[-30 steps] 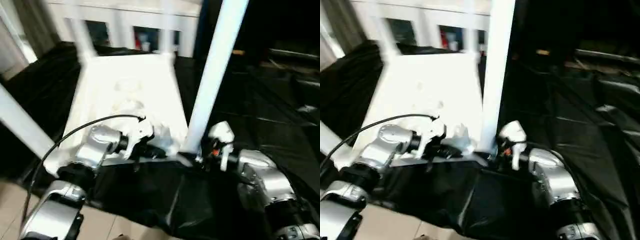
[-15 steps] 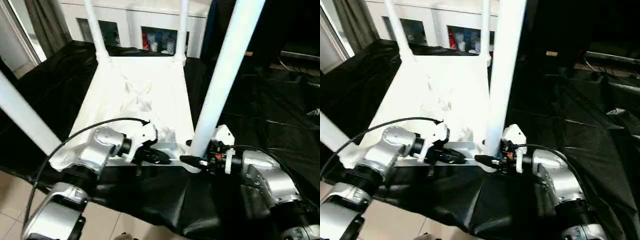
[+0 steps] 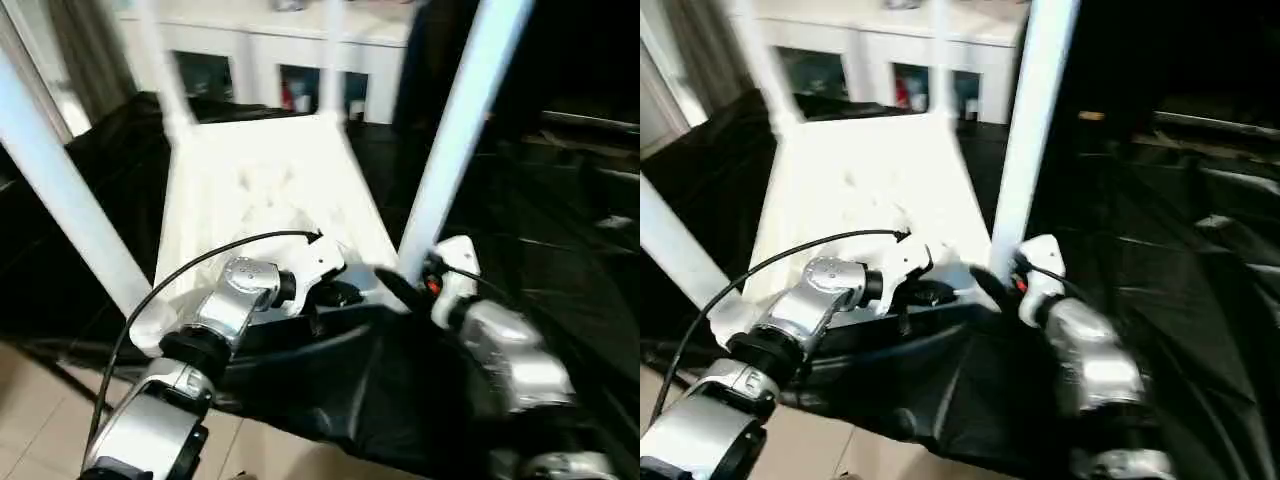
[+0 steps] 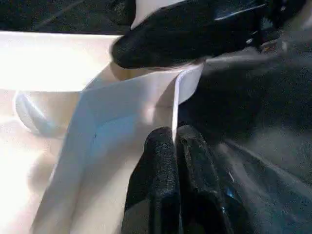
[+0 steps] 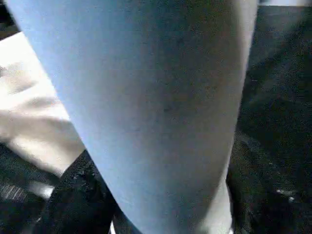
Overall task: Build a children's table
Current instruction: Rotate leg to tighten
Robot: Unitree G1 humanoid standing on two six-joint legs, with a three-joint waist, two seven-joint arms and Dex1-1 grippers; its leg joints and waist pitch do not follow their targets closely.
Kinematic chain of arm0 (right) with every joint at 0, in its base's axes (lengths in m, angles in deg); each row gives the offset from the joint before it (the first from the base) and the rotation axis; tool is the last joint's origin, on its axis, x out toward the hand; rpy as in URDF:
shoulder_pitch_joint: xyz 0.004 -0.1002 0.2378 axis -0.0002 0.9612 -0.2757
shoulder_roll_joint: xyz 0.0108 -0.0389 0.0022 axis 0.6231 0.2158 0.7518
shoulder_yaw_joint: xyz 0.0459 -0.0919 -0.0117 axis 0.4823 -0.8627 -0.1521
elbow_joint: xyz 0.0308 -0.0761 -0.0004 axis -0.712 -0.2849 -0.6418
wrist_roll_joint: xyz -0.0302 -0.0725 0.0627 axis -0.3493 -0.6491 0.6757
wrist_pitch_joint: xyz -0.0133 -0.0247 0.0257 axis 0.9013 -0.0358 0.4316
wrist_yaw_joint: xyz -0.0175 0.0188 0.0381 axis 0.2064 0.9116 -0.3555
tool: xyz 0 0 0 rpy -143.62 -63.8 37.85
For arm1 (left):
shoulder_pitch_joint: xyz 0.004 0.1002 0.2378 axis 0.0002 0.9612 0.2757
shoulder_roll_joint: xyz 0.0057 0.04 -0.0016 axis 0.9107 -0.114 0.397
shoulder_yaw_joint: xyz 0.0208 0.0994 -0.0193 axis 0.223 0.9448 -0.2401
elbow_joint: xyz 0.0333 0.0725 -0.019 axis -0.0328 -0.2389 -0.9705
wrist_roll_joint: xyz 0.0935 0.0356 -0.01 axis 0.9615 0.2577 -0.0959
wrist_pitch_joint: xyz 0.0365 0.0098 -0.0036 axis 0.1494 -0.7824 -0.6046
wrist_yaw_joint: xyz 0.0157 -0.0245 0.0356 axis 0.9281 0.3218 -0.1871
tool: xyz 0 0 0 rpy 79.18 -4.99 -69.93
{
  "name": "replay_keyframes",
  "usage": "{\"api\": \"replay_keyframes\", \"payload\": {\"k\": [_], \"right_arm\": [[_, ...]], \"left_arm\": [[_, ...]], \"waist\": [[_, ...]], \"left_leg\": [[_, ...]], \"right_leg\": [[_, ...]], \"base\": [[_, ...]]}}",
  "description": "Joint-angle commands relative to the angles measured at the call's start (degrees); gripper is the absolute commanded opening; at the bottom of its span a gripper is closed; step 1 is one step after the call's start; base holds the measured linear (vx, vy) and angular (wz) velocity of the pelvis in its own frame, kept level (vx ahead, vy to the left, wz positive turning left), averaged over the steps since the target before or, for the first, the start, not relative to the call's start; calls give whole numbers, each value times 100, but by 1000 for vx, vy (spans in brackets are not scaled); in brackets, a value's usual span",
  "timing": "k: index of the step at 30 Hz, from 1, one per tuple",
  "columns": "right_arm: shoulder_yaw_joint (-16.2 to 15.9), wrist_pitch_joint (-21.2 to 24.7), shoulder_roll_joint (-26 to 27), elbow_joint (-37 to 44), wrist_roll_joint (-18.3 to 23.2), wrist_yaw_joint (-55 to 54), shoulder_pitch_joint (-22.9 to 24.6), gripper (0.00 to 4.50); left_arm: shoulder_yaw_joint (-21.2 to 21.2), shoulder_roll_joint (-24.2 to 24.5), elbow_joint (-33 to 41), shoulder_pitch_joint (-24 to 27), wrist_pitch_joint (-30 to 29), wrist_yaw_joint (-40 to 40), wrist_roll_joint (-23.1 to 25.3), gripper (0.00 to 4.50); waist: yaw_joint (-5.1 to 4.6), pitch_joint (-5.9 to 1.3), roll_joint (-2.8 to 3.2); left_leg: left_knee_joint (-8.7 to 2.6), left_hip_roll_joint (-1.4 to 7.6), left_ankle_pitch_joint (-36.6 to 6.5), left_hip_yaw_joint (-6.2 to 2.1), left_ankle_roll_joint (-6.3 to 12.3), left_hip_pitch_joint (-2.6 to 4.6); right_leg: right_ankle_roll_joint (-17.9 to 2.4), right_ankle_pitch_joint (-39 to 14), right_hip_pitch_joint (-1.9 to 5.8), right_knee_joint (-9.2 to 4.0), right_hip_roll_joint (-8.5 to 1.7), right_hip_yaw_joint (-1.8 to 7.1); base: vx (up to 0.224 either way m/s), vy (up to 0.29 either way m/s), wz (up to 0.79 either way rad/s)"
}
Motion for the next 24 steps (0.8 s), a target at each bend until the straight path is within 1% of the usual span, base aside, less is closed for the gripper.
{"api": "replay_keyframes", "payload": {"k": [1, 2, 3, 4, 5, 6, 7, 8, 9, 10, 11, 12, 13, 14, 15, 16, 17, 18, 19, 20, 21, 22, 23, 24], "right_arm": [[-564, 181, 505, -381, -169, -46, 7, 259], [-601, 128, 551, -394, -207, -56, -10, 259], [-607, 122, 552, -387, -200, -36, -9, 294], [-639, 89, 559, -353, -163, 71, -7, 315], [-667, 92, 518, -248, -22, 373, 19, 329], [-668, 94, 512, -244, -18, 387, 19, 331], [-692, 111, 409, -180, 11, 598, 20, 337], [-692, 111, 409, -180, 11, 598, 20, 337], [-721, 78, 337, -164, -19, 693, 17, 350], [-741, 50, 291, -156, -45, 746, 16, 374], [-777, 41, 165, -101, -26, 961, 24, 374], [-791, 13, -69, -14, 35, 1312, 18, 374], [-793, 5, -143, 14, 57, 1423, 16, 374], [-792, -5, -218, 40, 77, 1532, 12, 374], [-783, -17, -341, 111, 127, 1721, 15, 374], [-783, -17, -341, 111, 127, 1721, 15, 374], [-784, -1, -525, 246, 214, 2028, 32, 374], [-789, 19, -633, 332, 267, 2214, 50, 374], [-793, 48, -762, 438, 329, 2446, 74, 374], [-802, 87, -875, 536, 370, 2661, 105, 374], [-819, 131, -960, 619, 398, 2805, 132, 374], [-869, 296, -1102, 780, 471, 3030, 187, 374], [-994, 386, -1308, 962, 484, 3359, 252, 374], [-994, 386, -1308, 962, 484, 3359, 252, 374]], "left_arm": [[294, -460, 18, 100, -84, -21, -6, 0], [312, -469, 20, 110, -83, -10, 1, 0], [315, -467, 22, 110, -87, -1, 1, 0], [332, -455, 28, 112, -111, 45, 1, 0], [359, -387, 44, 118, -127, 152, 3, 0], [360, -382, 45, 117, -129, 160, 3, 0], [385, -298, 57, 109, -153, 284, 4, 0], [385, -298, 57, 109, -153, 284, 4, 0], [394, -247, 64, 107, -138, 351, 18, 0], [399, -218, 68, 106, -126, 387, 30, 0], [390, -164, 82, 104, -130, 447, 27, 0], [377, -64, 111, 109, -144, 604, 4, 0], [373, -34, 119, 110, -151, 653, -5, 0], [370, -4, 128, 112, -157, 705, -13, 0], [374, 50, 130, 121, -125, 804, -20, 0], [374, 50, 130, 121, -125, 804, -20, 0], [383, 129, 142, 142, -71, 1004, -55, 0], [387, 175, 157, 161, -32, 1137, -85, 0], [391, 230, 180, 185, 12, 1304, -123, 0], [394, 281, 201, 206, 43, 1450, -153, 0], [399, 326, 216, 221, 104, 1576, -178, 0], [396, 393, 250, 243, 130, 1758, -231, 0], [416, 520, 328, 265, 89, 2012, -265, 0], [416, 520, 328, 265, 89, 2012, -265, 0]], "waist": [[-15, -150, -39], [-34, -148, -54], [-42, -154, -55], [-42, -154, -55], [-41, -157, -38], [-45, -164, -55], [-39, -163, -41], [-41, -165, -45], [-42, -166, -44], [-43, -173, -38], [-43, -175, -13], [-43, -194, 40], [-55, -202, -1], [-54, -218, -3], [-62, -229, 42], [-62, -229, 42], [-57, -262, 42], [-51, -270, 86], [-43, -291, 55], [-29, -313, 62], [-7, -314, 70], [19, -313, 68], [43, -318, 75], [77, -296, 88]], "left_leg": [[-535, 282, -1534, -221, 18, -46], [-532, 276, -1572, -211, 29, -39], [-529, 272, -1597, -207, 56, -30], [-529, 272, -1597, -207, 56, -30], [-528, 272, -1604, -204, 98, -30], [-527, 279, -1575, -202, 128, -33], [-528, 276, -1566, -200, 141, -33], [-526, 278, -1561, -198, 150, -39], [-528, 277, -1502, -201, 166, -57], [-525, 283, -1478, -198, 175, -48], [-522, 285, -1463, -192, 179, -44], [-509, 285, -1357, -195, 193, -52], [-495, 284, -1241, -187, 246, -72], [-477, 281, -1127, -180, 279, -76], [-459, 280, -941, -177, 343, -81], [-459, 280, -941, -177, 343, -81], [-413, 275, -652, -165, 472, -81], [-399, 276, -568, -163, 520, -72], [-366, 266, -364, -156, 672, -95], [-328, 261, -140, -146, 826, -113], [-317, 265, -63, -141, 897, -117], [-295, 267, 24, -127, 996, -112], [-278, 279, 13, -124, 1034, -117], [-287, 300, -100, -124, 1018, -109]], "right_leg": [[-817, -2176, 75, -612, -456, 271], [-820, -2115, 59, -614, -441, 270], [-841, -2073, 58, -617, -447, 281], [-841, -2073, 58, -617, -447, 281], [-873, -2021, 61, -620, -451, 287], [-897, -1949, 65, -614, -448, 289], [-913, -1912, 67, -614, -445, 287], [-926, -1878, 72, -611, -445, 285], [-955, -1796, 86, -602, -446, 283], [-991, -1705, 88, -596, -443, 278], [-1047, -1562, 92, -590, -438, 278], [-1129, -1279, 113, -552, -439, 279], [-1209, -950, 149, -525, -416, 265], [-1263, -725, 160, -500, -421, 268], [-1378, -295, 175, -469, -415, 256], [-1378, -295, 175, -469, -415, 256], [-1548, 326, 202, -402, -414, 248], [-1605, 521, 207, -380, -415, 246], [-1686, 938, 243, -342, -401, 236], [-1726, 1380, 248, -294, -392, 232], [-1740, 1527, 243, -283, -386, 222], [-1756, 1685, 226, -263, -371, 211], [-1777, 1755, 215, -240, -382, 215], [-1763, 1550, 182, -249, -383, 203]], "base": [[0, 0, 0], [0, 0, 0], [0, 0, 0], [0, 0, 0], [0, 0, 0], [0, 0, 0], [0, 0, 0], [0, 0, 0], [0, 0, 0], [0, 0, 0], [0, 0, 0], [0, 0, 0], [0, 0, 0], [0, 0, 0], [0, 0, 0], [60, 8, -2], [0, 0, 0], [0, 0, 0], [0, 0, 0], [0, 0, 0], [0, 0, 0], [0, 0, 0], [0, 0, 0], [0, 0, 0]]}}
